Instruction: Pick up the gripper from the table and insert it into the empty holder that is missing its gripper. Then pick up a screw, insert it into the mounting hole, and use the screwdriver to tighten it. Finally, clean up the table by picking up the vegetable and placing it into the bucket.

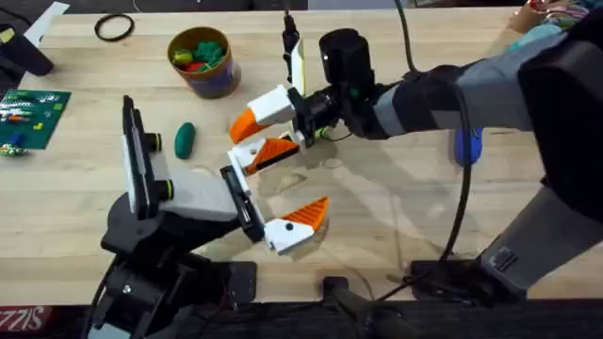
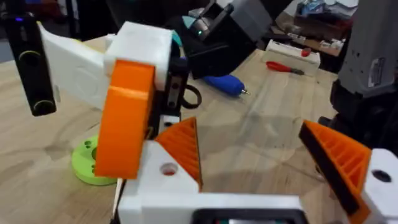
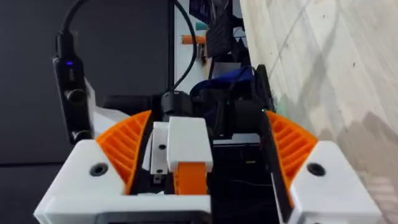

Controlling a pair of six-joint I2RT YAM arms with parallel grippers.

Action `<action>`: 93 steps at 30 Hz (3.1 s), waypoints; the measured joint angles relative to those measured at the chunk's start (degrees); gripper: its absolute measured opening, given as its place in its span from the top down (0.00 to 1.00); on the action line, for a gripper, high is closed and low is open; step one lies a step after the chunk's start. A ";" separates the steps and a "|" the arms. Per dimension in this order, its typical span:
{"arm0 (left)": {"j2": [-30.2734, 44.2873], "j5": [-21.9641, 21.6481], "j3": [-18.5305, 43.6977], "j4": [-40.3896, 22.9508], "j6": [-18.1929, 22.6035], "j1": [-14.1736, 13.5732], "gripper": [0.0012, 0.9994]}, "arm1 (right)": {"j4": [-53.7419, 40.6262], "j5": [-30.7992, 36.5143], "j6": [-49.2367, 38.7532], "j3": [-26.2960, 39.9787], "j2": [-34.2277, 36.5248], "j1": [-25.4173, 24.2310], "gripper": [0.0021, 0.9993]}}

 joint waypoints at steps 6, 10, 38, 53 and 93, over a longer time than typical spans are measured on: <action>0.00 1.05 0.00 -0.04 0.00 0.00 0.01 | 0.00 -1.82 0.00 -0.02 0.00 -2.88 0.00; 0.00 1.12 0.00 -0.04 0.00 0.00 0.01 | 0.00 -1.96 -0.01 -1.84 -1.07 -4.96 0.00; 0.01 1.30 0.00 -0.07 0.02 0.00 0.01 | -0.04 -6.48 -1.77 -10.54 -8.70 -6.56 0.00; 0.00 1.33 0.00 -0.17 -0.10 0.00 0.01 | -0.13 -7.27 -2.75 -11.30 -8.74 -6.55 0.92; 0.11 0.17 0.00 -0.18 -1.59 0.35 0.01 | -2.41 -2.41 -0.91 -11.30 -9.67 -5.50 0.87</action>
